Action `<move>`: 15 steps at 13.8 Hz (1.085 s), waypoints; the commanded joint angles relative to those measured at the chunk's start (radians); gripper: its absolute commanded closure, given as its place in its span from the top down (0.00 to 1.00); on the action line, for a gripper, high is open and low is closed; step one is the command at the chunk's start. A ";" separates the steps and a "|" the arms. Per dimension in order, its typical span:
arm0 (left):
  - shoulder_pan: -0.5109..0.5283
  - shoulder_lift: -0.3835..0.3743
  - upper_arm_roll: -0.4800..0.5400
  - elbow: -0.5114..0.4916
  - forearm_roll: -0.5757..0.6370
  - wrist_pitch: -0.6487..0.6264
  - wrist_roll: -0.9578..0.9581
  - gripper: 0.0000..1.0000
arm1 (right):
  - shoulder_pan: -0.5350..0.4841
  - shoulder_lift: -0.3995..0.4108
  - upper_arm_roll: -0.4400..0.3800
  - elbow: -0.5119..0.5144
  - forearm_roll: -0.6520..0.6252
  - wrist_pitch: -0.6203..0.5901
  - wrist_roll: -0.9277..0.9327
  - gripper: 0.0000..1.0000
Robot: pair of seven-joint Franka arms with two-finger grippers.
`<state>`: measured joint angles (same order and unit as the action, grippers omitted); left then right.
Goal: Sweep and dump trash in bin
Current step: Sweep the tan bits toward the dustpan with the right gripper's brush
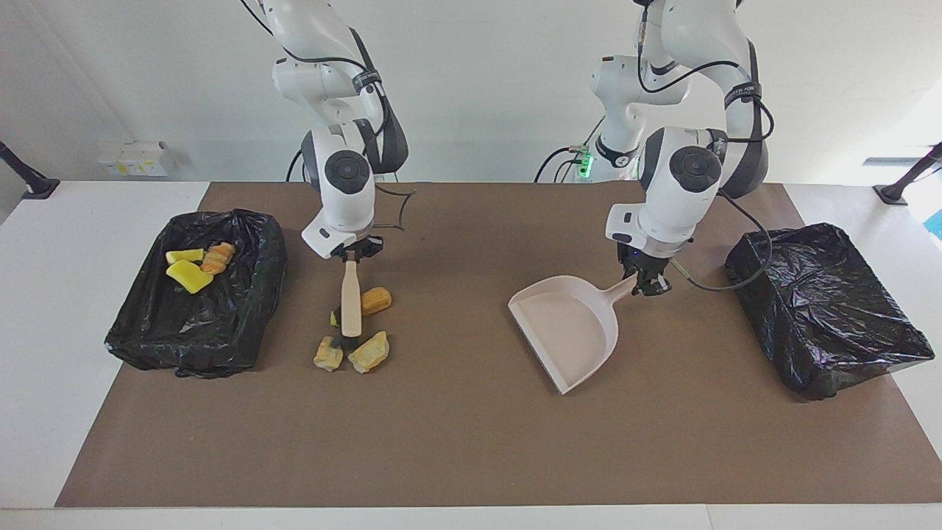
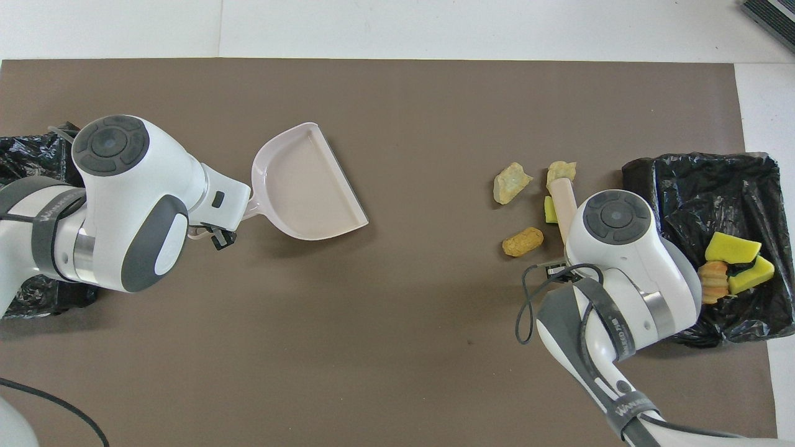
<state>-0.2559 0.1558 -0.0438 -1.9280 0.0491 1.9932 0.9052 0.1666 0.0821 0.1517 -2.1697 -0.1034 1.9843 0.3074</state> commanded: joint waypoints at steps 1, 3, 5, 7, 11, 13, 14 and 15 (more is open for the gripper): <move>-0.022 -0.048 -0.004 -0.072 0.011 0.001 0.040 0.00 | 0.037 0.041 0.006 0.062 0.130 -0.018 0.004 0.00; -0.032 -0.062 -0.004 -0.104 0.011 0.001 0.116 0.00 | 0.074 0.061 0.006 0.112 0.239 -0.018 0.010 0.00; -0.054 -0.088 -0.005 -0.149 0.011 0.009 0.136 0.00 | 0.091 0.064 0.005 0.155 0.286 -0.021 0.079 0.00; -0.094 -0.117 -0.004 -0.196 0.011 0.030 0.132 0.00 | 0.077 0.045 -0.007 0.197 0.260 -0.065 0.110 0.00; -0.131 -0.134 -0.002 -0.226 0.011 0.065 0.116 0.00 | -0.016 0.047 -0.006 0.243 -0.020 -0.101 0.035 0.00; -0.153 -0.118 -0.007 -0.223 0.011 0.072 0.031 0.00 | -0.048 0.050 -0.012 0.240 -0.086 -0.101 -0.063 0.00; -0.181 -0.101 -0.007 -0.223 0.011 0.100 -0.021 0.00 | -0.074 0.054 -0.011 0.238 -0.149 -0.090 -0.094 0.00; -0.183 -0.091 -0.007 -0.224 0.011 0.119 -0.031 0.00 | -0.105 0.064 -0.008 0.243 -0.183 -0.084 -0.120 0.00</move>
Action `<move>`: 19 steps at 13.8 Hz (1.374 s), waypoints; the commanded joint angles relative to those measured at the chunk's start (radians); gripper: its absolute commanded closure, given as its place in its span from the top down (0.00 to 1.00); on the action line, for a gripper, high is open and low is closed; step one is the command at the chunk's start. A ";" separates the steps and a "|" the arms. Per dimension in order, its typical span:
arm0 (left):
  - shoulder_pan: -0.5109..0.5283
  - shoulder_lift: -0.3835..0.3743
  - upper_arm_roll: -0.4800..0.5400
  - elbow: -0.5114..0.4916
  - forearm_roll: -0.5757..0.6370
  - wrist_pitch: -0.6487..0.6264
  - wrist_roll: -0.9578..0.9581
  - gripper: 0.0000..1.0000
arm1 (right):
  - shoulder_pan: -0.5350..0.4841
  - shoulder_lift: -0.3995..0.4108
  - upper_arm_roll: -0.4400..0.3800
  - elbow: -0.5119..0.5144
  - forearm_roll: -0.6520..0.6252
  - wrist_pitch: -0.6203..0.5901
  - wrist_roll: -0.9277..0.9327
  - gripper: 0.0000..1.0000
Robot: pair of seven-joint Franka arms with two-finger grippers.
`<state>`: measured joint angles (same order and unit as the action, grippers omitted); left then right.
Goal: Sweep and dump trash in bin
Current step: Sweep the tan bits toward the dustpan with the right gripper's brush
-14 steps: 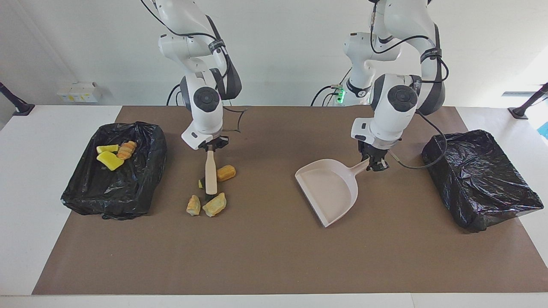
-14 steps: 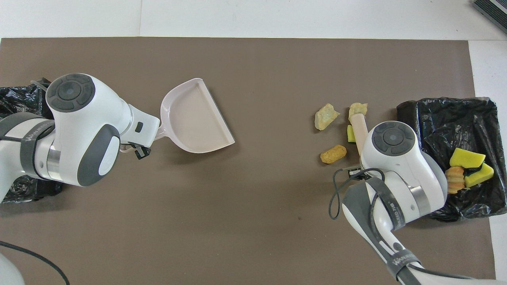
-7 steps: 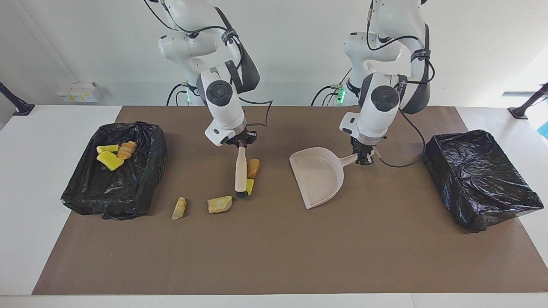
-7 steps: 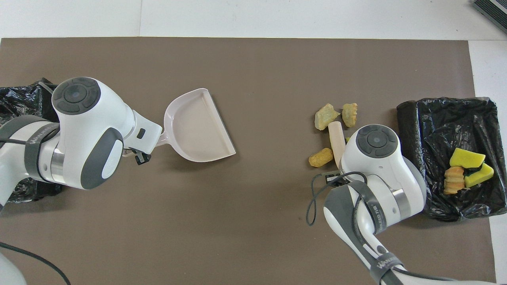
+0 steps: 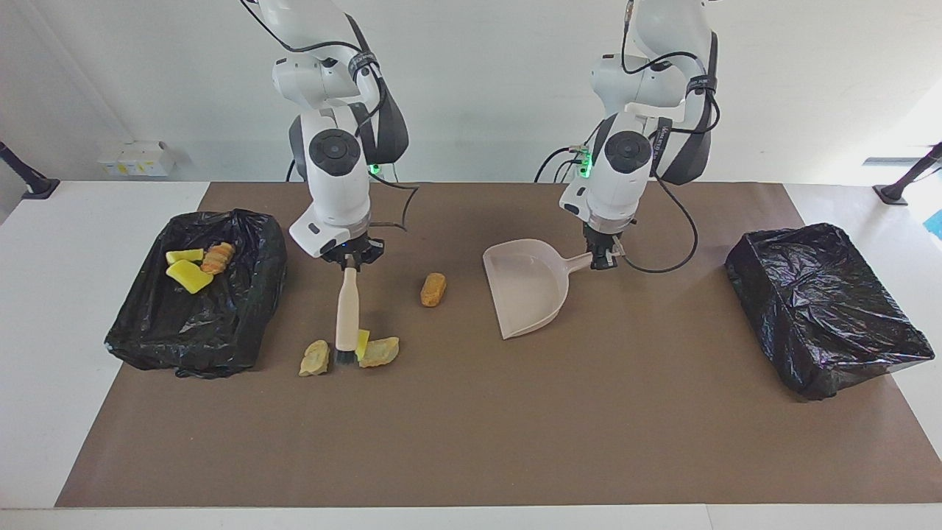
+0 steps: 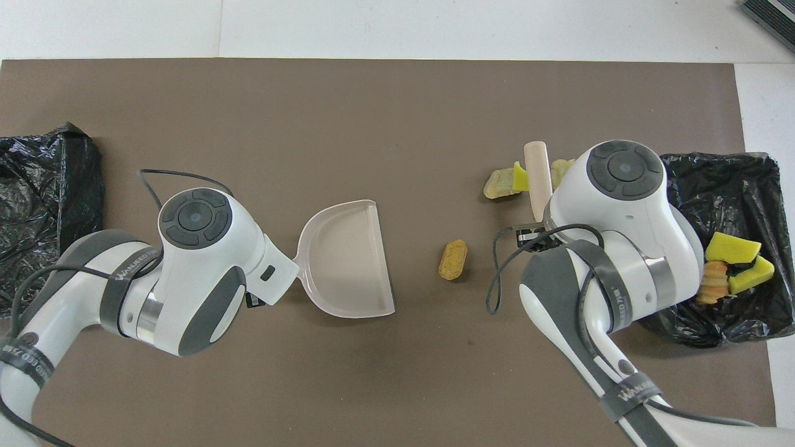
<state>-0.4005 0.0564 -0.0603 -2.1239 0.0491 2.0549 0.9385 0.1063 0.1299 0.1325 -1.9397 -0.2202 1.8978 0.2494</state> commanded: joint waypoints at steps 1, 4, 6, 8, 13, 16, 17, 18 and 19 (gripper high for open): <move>-0.038 0.008 0.010 -0.028 0.011 0.054 -0.064 0.00 | -0.056 0.034 0.010 0.015 -0.077 0.018 -0.080 0.00; -0.038 0.008 0.010 -0.028 0.011 0.059 -0.066 0.00 | -0.079 0.080 0.009 0.015 -0.175 0.061 -0.084 0.00; -0.038 0.008 0.010 -0.030 0.011 0.059 -0.066 0.00 | -0.094 0.092 0.010 -0.002 -0.162 0.098 -0.084 0.00; -0.038 0.008 0.010 -0.030 0.011 0.057 -0.066 0.00 | -0.109 0.128 0.015 -0.007 -0.084 0.112 -0.090 0.00; -0.038 0.005 0.010 -0.033 0.011 0.056 -0.067 0.00 | -0.027 0.143 0.021 0.022 0.229 0.077 -0.078 0.00; -0.040 0.003 0.010 -0.036 0.011 0.053 -0.067 0.00 | 0.036 0.146 0.019 0.094 0.367 0.006 -0.012 0.00; -0.040 0.002 0.010 -0.039 0.011 0.053 -0.067 0.00 | 0.053 0.148 0.021 0.119 0.404 -0.017 0.029 0.00; -0.040 0.000 0.010 -0.042 0.011 0.054 -0.067 0.00 | 0.064 0.146 0.021 0.154 0.442 -0.052 0.054 0.00; -0.040 0.000 0.010 -0.044 0.011 0.056 -0.067 0.00 | 0.067 0.145 0.019 0.198 0.438 -0.113 0.056 0.00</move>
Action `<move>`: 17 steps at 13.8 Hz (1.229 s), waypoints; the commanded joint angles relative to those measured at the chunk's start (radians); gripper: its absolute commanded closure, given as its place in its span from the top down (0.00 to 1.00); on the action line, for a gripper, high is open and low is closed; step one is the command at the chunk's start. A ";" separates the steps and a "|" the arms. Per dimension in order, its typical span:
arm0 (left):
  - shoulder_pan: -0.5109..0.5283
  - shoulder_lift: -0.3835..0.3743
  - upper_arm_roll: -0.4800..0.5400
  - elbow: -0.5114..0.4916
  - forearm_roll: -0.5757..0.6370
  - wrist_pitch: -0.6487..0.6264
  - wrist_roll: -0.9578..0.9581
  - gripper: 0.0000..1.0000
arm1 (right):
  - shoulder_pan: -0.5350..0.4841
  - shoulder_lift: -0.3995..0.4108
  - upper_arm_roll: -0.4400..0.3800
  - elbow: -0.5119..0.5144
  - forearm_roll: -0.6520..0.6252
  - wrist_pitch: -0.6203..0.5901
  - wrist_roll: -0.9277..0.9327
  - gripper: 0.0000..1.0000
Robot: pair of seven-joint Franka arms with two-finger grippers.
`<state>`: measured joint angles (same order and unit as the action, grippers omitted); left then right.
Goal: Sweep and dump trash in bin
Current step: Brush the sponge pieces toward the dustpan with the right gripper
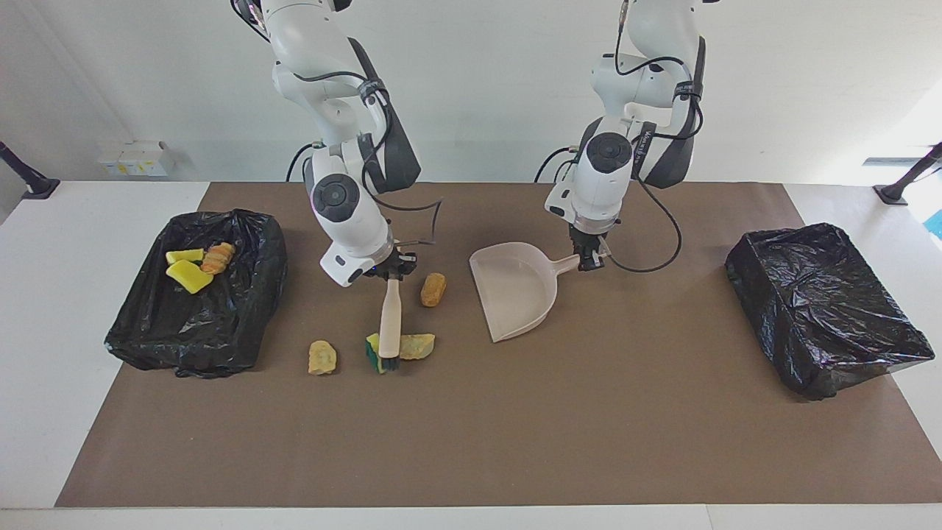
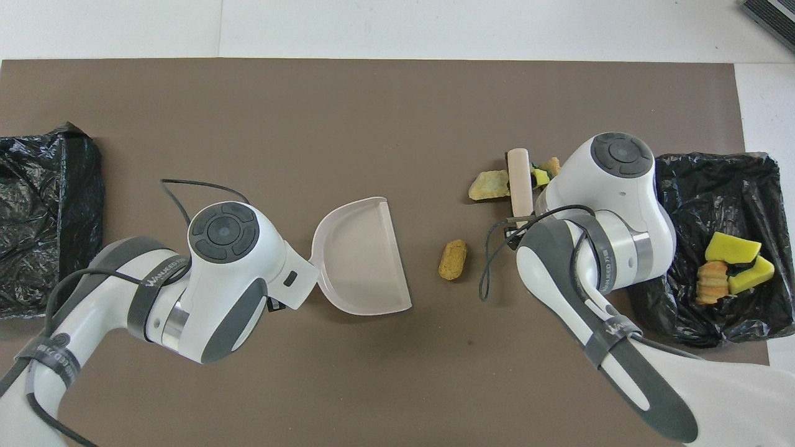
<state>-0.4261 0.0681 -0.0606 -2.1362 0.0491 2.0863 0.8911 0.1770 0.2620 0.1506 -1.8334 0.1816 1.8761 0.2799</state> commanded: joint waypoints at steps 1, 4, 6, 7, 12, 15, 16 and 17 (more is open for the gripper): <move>-0.013 -0.011 0.010 -0.031 0.011 0.026 -0.020 0.00 | -0.013 0.010 -0.005 0.124 0.024 -0.142 0.024 0.00; -0.013 -0.013 0.010 -0.033 0.011 0.026 -0.020 0.00 | -0.042 -0.012 -0.005 0.152 -0.202 -0.232 -0.037 0.00; -0.013 -0.011 0.010 -0.033 0.011 0.026 -0.020 0.00 | -0.063 -0.030 -0.011 0.117 -0.302 -0.215 -0.137 0.00; -0.013 -0.011 0.010 -0.033 0.011 0.028 -0.020 0.00 | -0.094 -0.035 -0.011 0.099 -0.336 -0.198 -0.193 0.00; -0.013 -0.011 0.010 -0.033 0.011 0.032 -0.021 0.00 | -0.194 -0.040 -0.009 -0.030 -0.565 -0.022 -0.291 0.00; -0.013 -0.011 0.010 -0.033 0.011 0.035 -0.021 0.00 | -0.203 0.005 -0.008 -0.029 -0.582 0.024 -0.272 0.00; -0.013 -0.011 0.010 -0.033 0.011 0.035 -0.021 0.00 | -0.200 0.026 -0.005 -0.029 -0.568 0.026 -0.239 0.00; -0.013 -0.013 0.010 -0.037 0.011 0.035 -0.021 0.00 | -0.183 0.045 -0.003 -0.029 -0.562 0.024 -0.201 0.00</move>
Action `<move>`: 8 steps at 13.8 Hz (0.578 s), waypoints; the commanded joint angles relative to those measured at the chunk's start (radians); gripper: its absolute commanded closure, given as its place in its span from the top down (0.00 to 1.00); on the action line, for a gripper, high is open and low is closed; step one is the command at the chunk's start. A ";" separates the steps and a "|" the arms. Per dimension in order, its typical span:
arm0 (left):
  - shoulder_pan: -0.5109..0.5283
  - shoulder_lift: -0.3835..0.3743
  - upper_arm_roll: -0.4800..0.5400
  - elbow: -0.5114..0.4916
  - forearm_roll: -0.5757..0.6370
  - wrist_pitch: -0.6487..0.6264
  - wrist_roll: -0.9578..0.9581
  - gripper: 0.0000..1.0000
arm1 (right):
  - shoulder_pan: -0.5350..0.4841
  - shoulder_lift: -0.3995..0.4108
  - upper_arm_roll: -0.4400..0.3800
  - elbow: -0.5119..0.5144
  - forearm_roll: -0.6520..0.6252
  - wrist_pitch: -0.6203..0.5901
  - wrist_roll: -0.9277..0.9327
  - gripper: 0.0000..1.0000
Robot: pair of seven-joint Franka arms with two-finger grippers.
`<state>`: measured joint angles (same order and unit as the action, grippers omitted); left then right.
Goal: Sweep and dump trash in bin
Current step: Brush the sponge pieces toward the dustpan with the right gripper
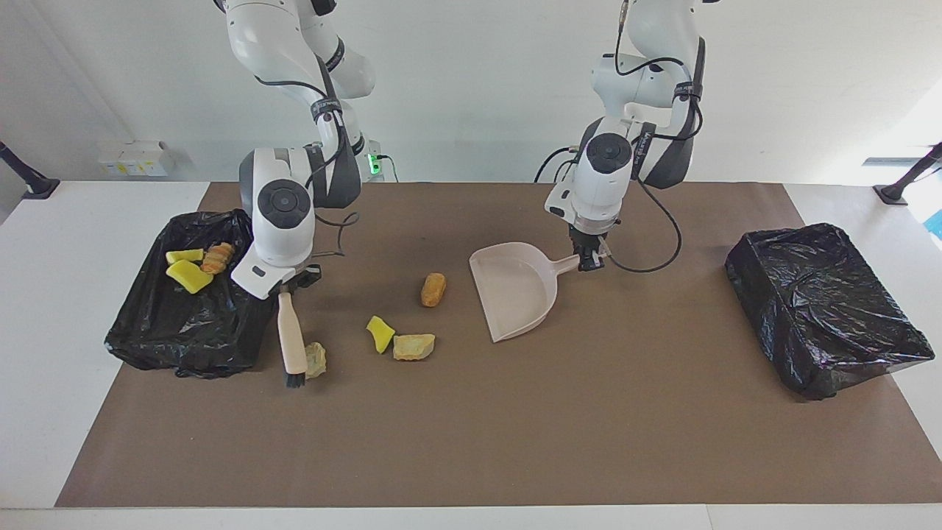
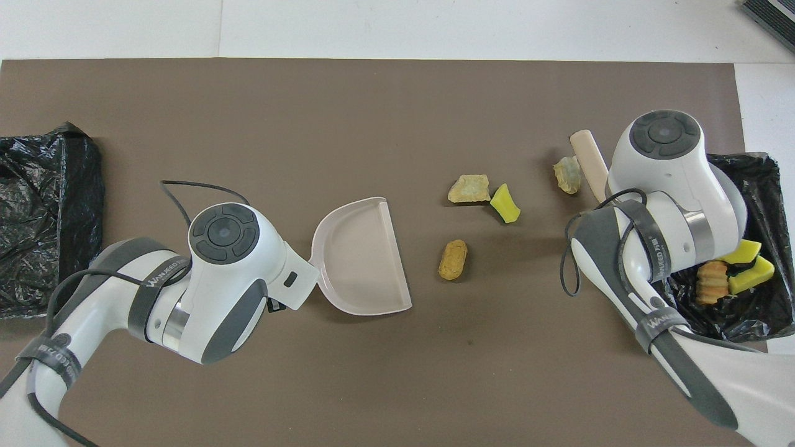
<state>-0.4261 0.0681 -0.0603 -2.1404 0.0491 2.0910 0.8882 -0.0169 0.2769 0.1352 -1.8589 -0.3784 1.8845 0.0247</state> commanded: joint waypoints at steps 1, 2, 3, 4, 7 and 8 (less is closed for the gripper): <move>-0.013 -0.014 0.010 -0.038 0.011 0.034 -0.020 0.00 | 0.024 0.041 0.015 -0.005 0.031 0.010 0.069 0.00; -0.014 -0.016 0.010 -0.039 0.011 0.037 -0.031 0.00 | 0.050 0.045 0.015 -0.002 0.083 -0.002 0.067 0.00; -0.013 -0.016 0.010 -0.039 0.011 0.038 -0.035 0.00 | 0.073 0.045 0.015 -0.002 0.126 -0.027 0.067 0.00; -0.013 -0.016 0.010 -0.039 0.011 0.038 -0.035 0.00 | 0.098 0.044 0.017 0.006 0.182 -0.063 0.064 0.00; -0.013 -0.016 0.010 -0.041 0.011 0.032 -0.035 0.00 | 0.175 0.035 0.026 0.009 0.359 -0.099 0.035 0.00; -0.013 -0.016 0.010 -0.041 0.011 0.032 -0.035 0.00 | 0.189 0.033 0.035 0.010 0.422 -0.096 0.041 0.00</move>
<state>-0.4262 0.0681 -0.0604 -2.1499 0.0491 2.0985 0.8758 0.1554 0.3202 0.1537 -1.8521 -0.0561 1.8051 0.0830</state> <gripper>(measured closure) 0.687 0.740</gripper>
